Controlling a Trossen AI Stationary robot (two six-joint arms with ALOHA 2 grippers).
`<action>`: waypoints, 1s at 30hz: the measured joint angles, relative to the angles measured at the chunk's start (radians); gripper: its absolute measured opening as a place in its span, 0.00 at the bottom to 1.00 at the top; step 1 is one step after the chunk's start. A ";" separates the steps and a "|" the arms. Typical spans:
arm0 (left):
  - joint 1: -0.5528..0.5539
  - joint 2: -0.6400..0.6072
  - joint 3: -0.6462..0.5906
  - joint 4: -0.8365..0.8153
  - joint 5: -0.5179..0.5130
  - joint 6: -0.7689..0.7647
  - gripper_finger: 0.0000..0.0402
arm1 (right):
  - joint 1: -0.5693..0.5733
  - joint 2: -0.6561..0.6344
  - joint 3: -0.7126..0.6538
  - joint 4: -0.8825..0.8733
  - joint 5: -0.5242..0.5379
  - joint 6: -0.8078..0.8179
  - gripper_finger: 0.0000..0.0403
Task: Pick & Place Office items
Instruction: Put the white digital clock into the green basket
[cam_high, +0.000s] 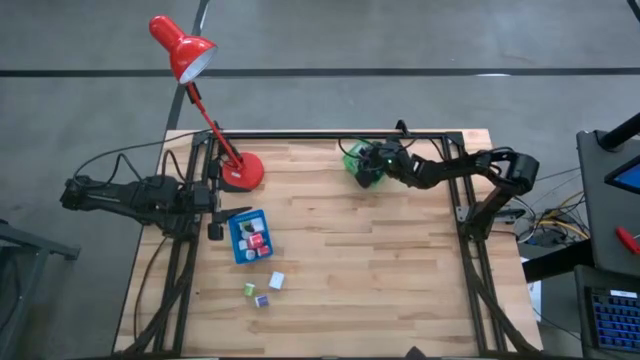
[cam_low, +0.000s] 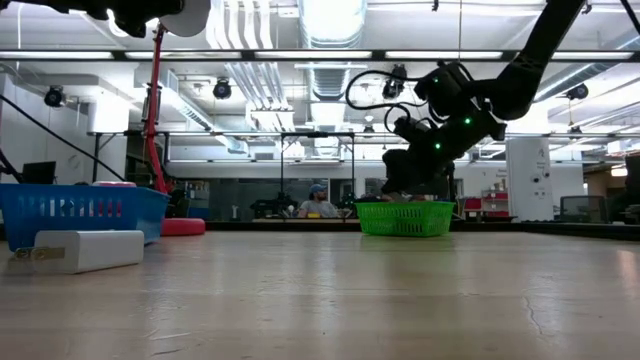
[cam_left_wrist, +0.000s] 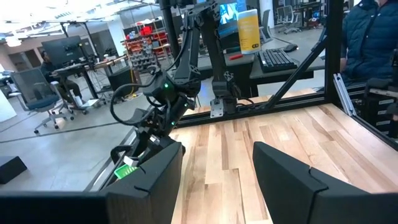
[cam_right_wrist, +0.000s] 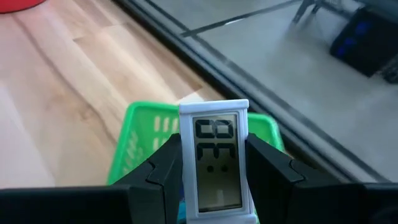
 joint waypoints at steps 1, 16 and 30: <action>0.000 0.000 0.000 0.001 0.000 0.000 0.50 | -0.004 0.000 0.000 -0.010 -0.015 0.009 0.33; 0.000 0.000 0.000 0.001 0.003 0.000 0.50 | -0.046 -0.005 0.003 -0.088 -0.109 0.053 0.33; 0.000 0.000 0.000 0.001 0.002 0.000 0.50 | -0.052 -0.002 0.184 -0.465 -0.115 0.057 0.33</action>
